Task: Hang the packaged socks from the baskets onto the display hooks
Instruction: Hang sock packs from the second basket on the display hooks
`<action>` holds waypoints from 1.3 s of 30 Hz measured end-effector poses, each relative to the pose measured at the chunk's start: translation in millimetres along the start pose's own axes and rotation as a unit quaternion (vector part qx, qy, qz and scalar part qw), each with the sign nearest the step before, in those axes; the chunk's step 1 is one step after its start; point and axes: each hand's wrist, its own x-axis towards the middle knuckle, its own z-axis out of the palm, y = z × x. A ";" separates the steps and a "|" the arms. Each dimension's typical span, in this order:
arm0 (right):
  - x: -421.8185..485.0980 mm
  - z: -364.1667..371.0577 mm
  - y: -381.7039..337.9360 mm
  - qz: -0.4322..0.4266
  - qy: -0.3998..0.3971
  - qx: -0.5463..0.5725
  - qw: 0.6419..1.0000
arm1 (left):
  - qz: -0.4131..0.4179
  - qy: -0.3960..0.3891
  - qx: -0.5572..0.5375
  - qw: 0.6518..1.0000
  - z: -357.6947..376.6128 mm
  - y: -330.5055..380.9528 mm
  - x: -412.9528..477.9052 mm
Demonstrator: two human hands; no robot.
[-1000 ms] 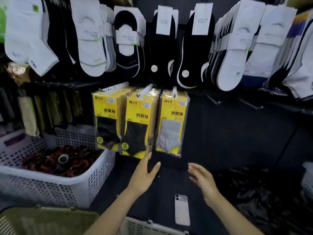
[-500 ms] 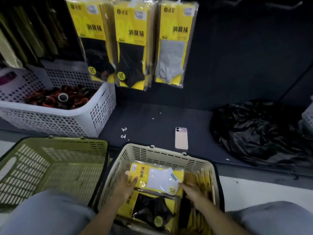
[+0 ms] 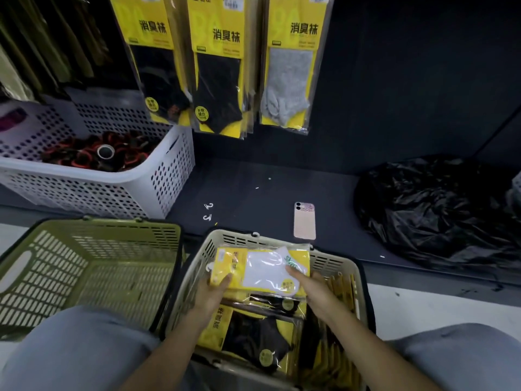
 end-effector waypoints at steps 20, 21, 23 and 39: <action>-58.7 13.9 -130.7 -0.333 -0.024 -0.012 0.943 | 0.386 -0.107 -0.155 0.903 -18.2 160.9 -65.7; -64.8 16.5 -143.8 -0.359 -0.032 -0.008 0.933 | 0.397 -0.113 -0.147 0.899 -17.3 170.2 -68.3; -74.8 21.7 -165.1 -0.405 -0.026 -0.003 0.914 | 0.422 -0.114 -0.145 0.887 -15.3 189.3 -73.9; -98.8 34.4 -238.9 -0.407 -0.057 0.087 0.908 | 0.425 -0.098 -0.180 0.882 -32.7 266.2 -82.6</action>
